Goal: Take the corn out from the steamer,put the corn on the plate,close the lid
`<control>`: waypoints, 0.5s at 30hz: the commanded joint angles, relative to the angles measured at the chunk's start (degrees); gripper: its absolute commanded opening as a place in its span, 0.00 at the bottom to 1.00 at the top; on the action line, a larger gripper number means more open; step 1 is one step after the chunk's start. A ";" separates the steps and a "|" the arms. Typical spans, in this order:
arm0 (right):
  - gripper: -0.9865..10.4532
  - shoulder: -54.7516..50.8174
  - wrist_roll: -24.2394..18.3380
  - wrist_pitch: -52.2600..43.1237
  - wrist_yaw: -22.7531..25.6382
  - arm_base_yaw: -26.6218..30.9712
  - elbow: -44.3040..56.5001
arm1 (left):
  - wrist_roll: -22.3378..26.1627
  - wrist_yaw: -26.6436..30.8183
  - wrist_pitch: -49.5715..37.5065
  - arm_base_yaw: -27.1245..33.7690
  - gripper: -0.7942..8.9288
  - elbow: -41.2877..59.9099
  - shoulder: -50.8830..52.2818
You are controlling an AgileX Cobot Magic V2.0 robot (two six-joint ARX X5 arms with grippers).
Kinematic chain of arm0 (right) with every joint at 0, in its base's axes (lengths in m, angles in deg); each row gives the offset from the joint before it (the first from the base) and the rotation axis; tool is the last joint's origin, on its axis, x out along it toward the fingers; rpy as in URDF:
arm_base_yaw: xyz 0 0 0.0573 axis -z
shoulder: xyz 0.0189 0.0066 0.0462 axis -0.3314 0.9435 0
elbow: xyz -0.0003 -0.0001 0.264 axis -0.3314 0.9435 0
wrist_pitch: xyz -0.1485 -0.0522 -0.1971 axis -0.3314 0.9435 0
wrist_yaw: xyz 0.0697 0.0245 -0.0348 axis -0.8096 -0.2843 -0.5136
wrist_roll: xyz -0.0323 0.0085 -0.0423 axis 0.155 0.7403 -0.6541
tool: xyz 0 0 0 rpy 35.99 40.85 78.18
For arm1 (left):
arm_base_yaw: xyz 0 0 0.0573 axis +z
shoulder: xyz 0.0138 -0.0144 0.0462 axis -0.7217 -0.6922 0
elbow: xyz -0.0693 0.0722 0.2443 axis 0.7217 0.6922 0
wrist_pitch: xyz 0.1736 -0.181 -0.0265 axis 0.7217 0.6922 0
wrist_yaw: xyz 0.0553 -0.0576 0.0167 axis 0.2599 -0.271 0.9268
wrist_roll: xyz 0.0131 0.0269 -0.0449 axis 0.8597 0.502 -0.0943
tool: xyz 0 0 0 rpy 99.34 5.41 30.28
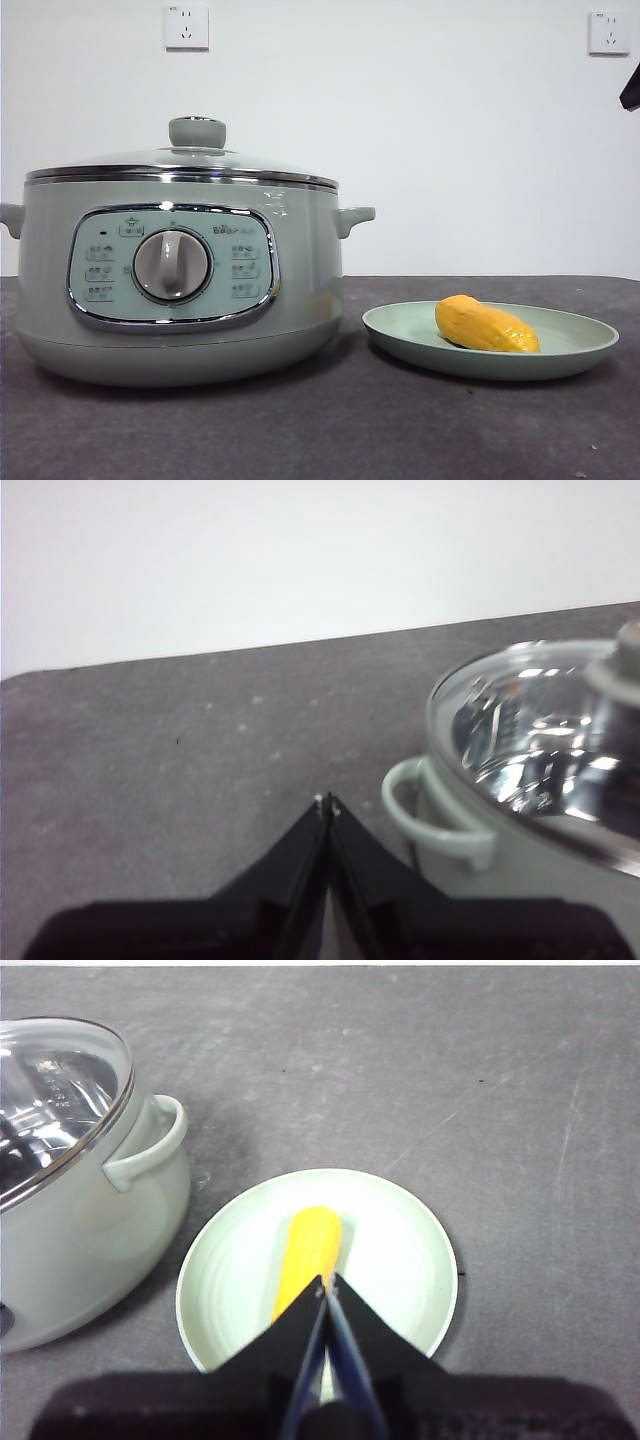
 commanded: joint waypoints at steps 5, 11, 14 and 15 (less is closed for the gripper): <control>0.09 -0.07 0.50 -0.20 0.17 -0.02 0.35 | -3.67 -0.46 -7.39 2.84 0.08 11.67 3.19; 0.09 -0.07 0.52 -0.17 0.17 -0.04 0.35 | -3.69 -0.33 -6.38 2.89 0.08 14.88 5.05; 0.09 -0.07 0.52 -0.17 0.17 -0.02 0.35 | -3.54 -0.35 -5.62 3.13 0.08 15.19 5.57; 0.09 -0.07 0.52 -0.17 0.17 -0.04 0.35 | -3.54 -0.35 -5.60 3.10 0.08 15.19 5.62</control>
